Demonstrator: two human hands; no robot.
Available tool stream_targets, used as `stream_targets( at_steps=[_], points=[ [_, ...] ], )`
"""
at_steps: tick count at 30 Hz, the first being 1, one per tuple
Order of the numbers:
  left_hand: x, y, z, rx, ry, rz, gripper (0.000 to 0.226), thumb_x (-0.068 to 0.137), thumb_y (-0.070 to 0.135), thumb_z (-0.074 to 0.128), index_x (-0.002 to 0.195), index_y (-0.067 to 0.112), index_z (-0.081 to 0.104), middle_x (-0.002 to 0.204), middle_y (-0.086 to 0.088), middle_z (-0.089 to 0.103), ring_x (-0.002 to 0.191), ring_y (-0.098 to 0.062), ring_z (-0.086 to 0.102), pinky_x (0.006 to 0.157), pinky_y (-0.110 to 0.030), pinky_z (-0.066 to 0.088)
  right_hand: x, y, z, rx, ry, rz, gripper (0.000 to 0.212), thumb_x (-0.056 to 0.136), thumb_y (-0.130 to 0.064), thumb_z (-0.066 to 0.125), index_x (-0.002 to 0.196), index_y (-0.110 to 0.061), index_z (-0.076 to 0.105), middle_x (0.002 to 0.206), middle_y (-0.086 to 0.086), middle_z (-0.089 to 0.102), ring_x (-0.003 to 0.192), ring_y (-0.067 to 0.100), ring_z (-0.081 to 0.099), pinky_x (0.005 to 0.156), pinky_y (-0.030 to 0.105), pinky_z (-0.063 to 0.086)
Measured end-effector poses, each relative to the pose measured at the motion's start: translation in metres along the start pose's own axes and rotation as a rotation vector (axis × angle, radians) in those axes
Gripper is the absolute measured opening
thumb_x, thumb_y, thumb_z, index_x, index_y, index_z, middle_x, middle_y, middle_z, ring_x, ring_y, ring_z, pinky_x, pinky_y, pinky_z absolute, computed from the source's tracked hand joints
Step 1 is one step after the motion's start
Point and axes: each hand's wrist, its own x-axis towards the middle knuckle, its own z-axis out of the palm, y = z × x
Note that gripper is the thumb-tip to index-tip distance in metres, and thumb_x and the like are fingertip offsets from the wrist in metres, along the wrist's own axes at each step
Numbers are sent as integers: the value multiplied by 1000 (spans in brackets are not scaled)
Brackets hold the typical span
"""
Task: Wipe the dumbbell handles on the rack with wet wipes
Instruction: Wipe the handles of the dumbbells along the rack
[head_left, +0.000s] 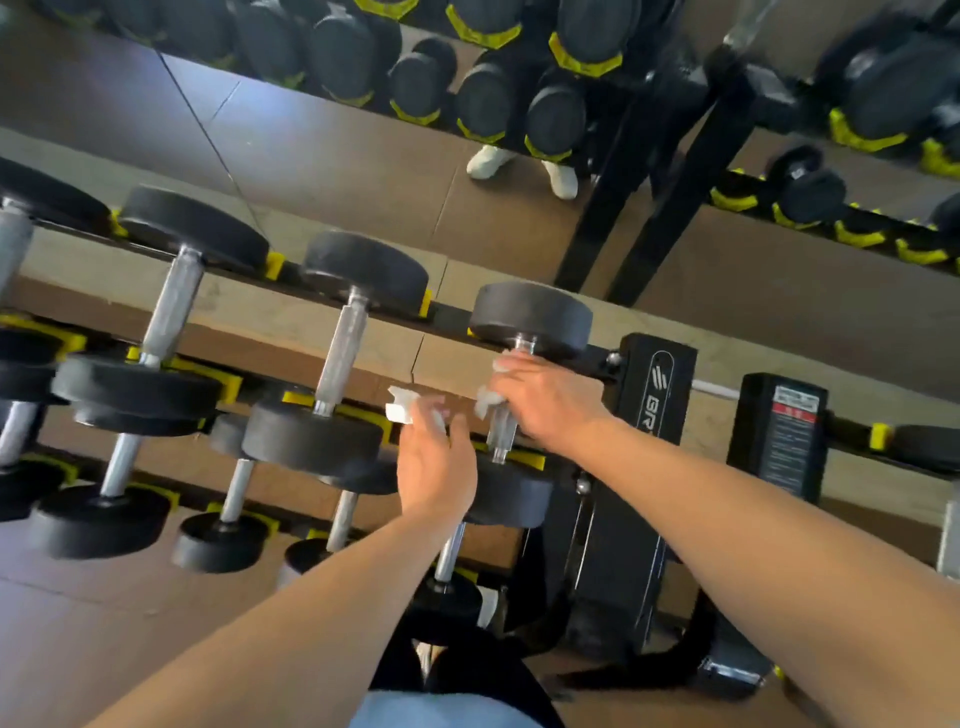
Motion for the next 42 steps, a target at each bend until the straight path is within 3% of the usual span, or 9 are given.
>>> stream_targets(
  at_steps=[7, 10, 17, 21, 24, 26, 31, 37, 42],
  points=[
    [13, -6, 18, -79, 95, -67, 25, 99, 40, 43, 123, 31, 48, 123, -4, 59, 111, -27, 57, 94, -43, 46, -24, -26, -13, 462, 41, 128, 25, 99, -16, 53, 119, -23, 68, 101, 4, 73, 79, 13, 64, 69, 20, 51],
    [12, -6, 17, -60, 78, -84, 25, 97, 42, 40, 122, 39, 46, 123, -4, 61, 107, -27, 60, 93, -47, 50, -12, -6, -14, 290, 351, 1, 41, 87, 2, 66, 126, -11, 67, 127, 7, 67, 119, 19, 63, 109, 22, 41],
    [9, -2, 14, -61, 83, -84, 23, 99, 33, 39, 120, 32, 50, 119, -4, 62, 105, -26, 58, 85, -37, 44, -16, -5, 3, 80, 34, -63, 34, 90, -4, 59, 122, -10, 69, 134, 13, 63, 133, 28, 52, 117, 40, 32],
    [7, -2, 14, -71, 88, -71, 24, 101, 33, 37, 120, 30, 50, 119, -3, 62, 104, -23, 59, 83, -33, 41, -29, -33, -15, 572, -297, 150, 26, 100, -17, 48, 109, -23, 71, 105, -6, 71, 99, 14, 66, 79, 26, 49],
    [7, -1, 14, -82, 78, -79, 27, 101, 32, 37, 124, 28, 50, 121, -3, 60, 105, -22, 57, 83, -33, 40, -8, -29, -28, 696, -38, 345, 24, 103, -18, 51, 119, -24, 68, 107, -12, 66, 102, 5, 63, 84, 20, 50],
    [7, -2, 14, -77, 85, -79, 28, 101, 33, 36, 125, 30, 49, 121, -2, 60, 105, -21, 57, 83, -34, 42, 10, -24, -28, 417, 202, 195, 34, 100, -10, 53, 132, -17, 62, 125, -4, 67, 119, 12, 60, 100, 29, 50],
    [7, -3, 14, -57, 91, -64, 29, 96, 39, 32, 120, 34, 48, 114, -5, 64, 100, -27, 60, 87, -45, 50, 21, -4, -9, -174, -151, -52, 28, 98, -18, 50, 124, -17, 62, 137, 10, 57, 138, 24, 43, 112, 38, 37],
    [6, 0, 12, -47, 87, -71, 25, 100, 30, 37, 121, 27, 51, 117, -3, 62, 98, -21, 57, 81, -34, 42, -15, -36, -2, 527, -330, 138, 18, 99, -22, 49, 96, -26, 66, 93, -2, 69, 86, 21, 65, 77, 44, 53],
    [7, -3, 14, -55, 96, -71, 23, 100, 33, 35, 117, 33, 50, 111, -4, 64, 93, -23, 61, 79, -35, 44, -26, -26, -16, 700, 214, 324, 33, 103, -15, 48, 130, -26, 63, 101, -14, 71, 87, -2, 65, 74, 18, 52]
  ],
)
